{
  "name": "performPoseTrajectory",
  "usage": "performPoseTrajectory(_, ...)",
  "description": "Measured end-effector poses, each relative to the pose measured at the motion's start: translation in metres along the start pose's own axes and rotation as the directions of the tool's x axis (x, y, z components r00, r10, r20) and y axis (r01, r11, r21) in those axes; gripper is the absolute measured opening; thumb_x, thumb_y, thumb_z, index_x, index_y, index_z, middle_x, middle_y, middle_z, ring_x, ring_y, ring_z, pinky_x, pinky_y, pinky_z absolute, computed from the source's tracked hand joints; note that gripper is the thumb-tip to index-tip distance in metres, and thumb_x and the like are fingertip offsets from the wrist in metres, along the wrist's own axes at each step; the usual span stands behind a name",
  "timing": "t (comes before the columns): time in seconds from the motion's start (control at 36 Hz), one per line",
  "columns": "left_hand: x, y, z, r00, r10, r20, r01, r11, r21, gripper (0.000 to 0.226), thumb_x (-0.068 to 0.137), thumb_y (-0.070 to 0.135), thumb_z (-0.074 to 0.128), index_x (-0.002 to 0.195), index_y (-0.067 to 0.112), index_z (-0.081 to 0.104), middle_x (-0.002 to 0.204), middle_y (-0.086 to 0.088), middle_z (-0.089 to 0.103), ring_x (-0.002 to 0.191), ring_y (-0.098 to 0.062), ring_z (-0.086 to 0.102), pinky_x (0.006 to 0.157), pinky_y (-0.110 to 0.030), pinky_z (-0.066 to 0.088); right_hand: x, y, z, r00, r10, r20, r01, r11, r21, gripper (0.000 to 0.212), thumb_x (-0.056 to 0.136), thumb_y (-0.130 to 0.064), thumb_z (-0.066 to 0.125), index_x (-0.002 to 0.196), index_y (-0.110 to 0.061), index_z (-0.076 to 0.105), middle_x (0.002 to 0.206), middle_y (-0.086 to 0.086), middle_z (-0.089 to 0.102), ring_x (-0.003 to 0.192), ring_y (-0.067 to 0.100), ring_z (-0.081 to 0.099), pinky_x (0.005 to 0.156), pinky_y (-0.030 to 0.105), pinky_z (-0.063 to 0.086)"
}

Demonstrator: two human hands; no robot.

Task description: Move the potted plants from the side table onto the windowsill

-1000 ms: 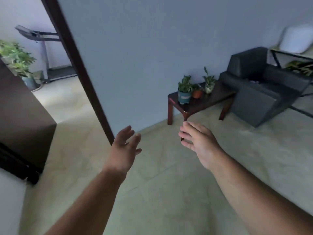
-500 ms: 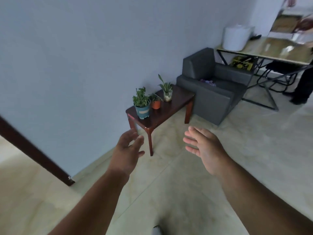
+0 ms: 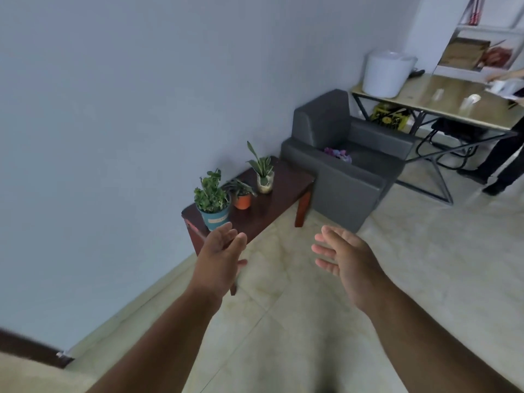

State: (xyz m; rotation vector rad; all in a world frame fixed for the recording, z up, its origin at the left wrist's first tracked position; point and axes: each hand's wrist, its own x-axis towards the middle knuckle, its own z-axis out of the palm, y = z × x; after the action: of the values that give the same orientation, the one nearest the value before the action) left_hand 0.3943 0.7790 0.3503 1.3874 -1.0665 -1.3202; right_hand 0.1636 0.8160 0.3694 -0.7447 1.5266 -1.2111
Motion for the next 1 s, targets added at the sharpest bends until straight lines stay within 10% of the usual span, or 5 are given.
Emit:
performPoseTrajectory(0.56,0.221,0.028,0.225,0.989,-0.112,-0.095,0.12,0.99,0.079,0.053,0.097,0.024,0.062,0.146,0.018,0.043,0.136,-0.002,0.057,0.111,-0.015,0.065,0.089,-0.04,0.059,0.313,-0.078,-0.112,0.989,0.052,0.136,-0.044,0.997,-0.065,0.043,0.1,-0.037,0.059,0.136,-0.013,0.057,0.123,0.004,0.069,0.11,0.014,0.07,0.095,0.037,0.058)
performPoseTrajectory(1.0,0.417,-0.01,0.253,0.96,-0.232,-0.157,0.222,0.972,-0.075,0.052,0.096,0.024,0.064,0.144,0.02,0.046,0.134,0.0,0.058,0.111,-0.017,0.065,0.093,-0.045,0.057,0.495,-0.098,-0.066,0.969,0.181,0.169,-0.147,0.97,-0.195,0.028,0.101,-0.033,0.059,0.125,-0.019,0.06,0.116,0.002,0.071,0.108,0.013,0.07,0.101,0.041,0.056)
